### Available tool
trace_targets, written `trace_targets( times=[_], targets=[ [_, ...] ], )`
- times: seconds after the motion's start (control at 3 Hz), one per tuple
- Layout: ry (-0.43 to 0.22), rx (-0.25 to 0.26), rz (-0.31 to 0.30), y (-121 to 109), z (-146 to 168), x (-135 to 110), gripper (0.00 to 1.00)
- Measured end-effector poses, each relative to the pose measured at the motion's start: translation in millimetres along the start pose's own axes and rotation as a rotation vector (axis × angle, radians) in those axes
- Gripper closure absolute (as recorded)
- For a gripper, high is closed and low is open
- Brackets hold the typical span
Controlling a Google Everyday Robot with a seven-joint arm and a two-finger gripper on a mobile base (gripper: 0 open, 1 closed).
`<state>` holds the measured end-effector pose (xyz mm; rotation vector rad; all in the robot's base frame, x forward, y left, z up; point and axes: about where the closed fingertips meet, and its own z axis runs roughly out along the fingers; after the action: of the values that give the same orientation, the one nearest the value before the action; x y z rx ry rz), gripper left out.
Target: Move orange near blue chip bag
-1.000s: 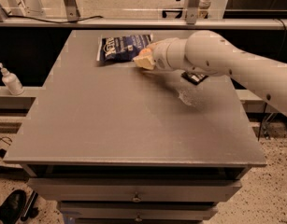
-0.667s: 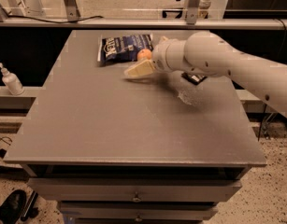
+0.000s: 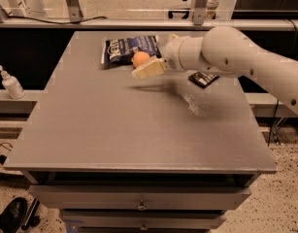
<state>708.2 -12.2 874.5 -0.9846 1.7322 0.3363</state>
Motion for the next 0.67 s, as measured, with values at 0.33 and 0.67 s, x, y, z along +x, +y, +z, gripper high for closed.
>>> trace_targets(
  times=[0.33, 0.67],
  targets=[
    [0.005, -0.049, -0.026, 5.6, -37.3, -12.7, 0.00],
    [0.016, -0.102, -0.050, 11.5, -77.3, -16.3, 0.00]
  ],
)
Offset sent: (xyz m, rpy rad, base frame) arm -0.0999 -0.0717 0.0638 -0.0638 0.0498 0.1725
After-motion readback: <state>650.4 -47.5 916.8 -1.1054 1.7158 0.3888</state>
